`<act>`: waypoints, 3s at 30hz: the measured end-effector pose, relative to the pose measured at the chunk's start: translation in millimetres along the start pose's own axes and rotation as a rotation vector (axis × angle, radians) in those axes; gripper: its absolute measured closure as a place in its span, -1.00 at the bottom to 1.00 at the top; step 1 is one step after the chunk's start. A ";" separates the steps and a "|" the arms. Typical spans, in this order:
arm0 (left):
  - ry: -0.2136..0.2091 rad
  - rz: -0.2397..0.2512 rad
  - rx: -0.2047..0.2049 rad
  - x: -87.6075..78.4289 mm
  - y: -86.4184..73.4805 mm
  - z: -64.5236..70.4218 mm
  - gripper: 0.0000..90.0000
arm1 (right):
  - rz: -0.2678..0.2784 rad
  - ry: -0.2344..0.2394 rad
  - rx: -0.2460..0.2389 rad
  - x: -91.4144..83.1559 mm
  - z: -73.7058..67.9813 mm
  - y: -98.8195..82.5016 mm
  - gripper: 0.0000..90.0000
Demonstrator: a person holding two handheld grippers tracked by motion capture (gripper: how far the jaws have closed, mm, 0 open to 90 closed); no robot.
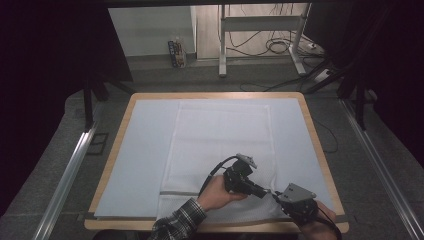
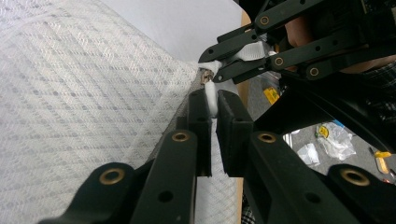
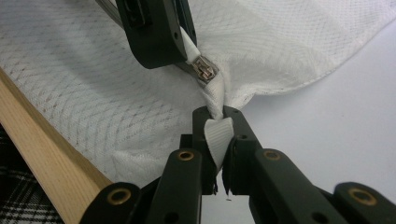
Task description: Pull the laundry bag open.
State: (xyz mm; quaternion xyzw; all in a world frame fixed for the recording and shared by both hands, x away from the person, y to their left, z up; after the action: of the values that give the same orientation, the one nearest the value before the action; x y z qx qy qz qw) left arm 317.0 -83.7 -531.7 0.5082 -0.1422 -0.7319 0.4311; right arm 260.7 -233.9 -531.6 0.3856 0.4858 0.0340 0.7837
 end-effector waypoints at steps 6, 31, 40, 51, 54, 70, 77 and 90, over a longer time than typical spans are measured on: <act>0.002 -0.010 0.015 1.3 -1.2 0.1 0.92 | -0.004 0.009 0.005 0.5 0.1 -0.7 0.85; -0.005 0.012 0.002 -0.5 -4.4 -3.0 0.94 | -0.002 0.026 0.026 1.4 0.7 -1.0 0.71; 0.011 0.005 0.003 0.6 -2.4 -2.4 0.94 | 0.010 0.049 0.022 8.6 6.6 1.5 0.11; 0.022 -0.005 -0.008 3.6 -1.2 -0.6 0.93 | -0.002 0.103 -0.059 16.8 7.4 6.7 0.79; 0.037 0.001 0.020 2.7 -2.0 0.3 0.94 | -0.010 0.106 -0.054 16.4 6.8 6.7 0.83; 0.067 0.021 0.023 -10.3 -13.0 -1.5 0.95 | -0.001 0.105 -0.024 12.0 10.5 4.5 0.88; 0.080 0.011 0.016 -14.4 -17.8 -3.4 0.94 | -0.009 0.102 -0.036 12.9 9.5 3.7 0.88; 0.105 0.020 0.007 -24.6 -27.0 -1.9 0.94 | -0.007 0.129 -0.014 12.6 8.9 4.4 0.88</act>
State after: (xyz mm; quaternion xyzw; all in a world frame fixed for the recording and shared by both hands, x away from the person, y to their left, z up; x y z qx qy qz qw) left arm 308.3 -48.3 -534.7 0.5461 -0.1271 -0.6993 0.4433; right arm 275.7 -230.5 -536.1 0.3753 0.5365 0.0591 0.7535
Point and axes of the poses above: each handheld gripper's, and its own axes: x roughly forward along the jaws, y roughly out of its top, z roughly to its right, the point moved 5 cm from there along x, roughly forward along the jaws, and after that the axes turned 4 degrees about y, right-handed, at the moved point
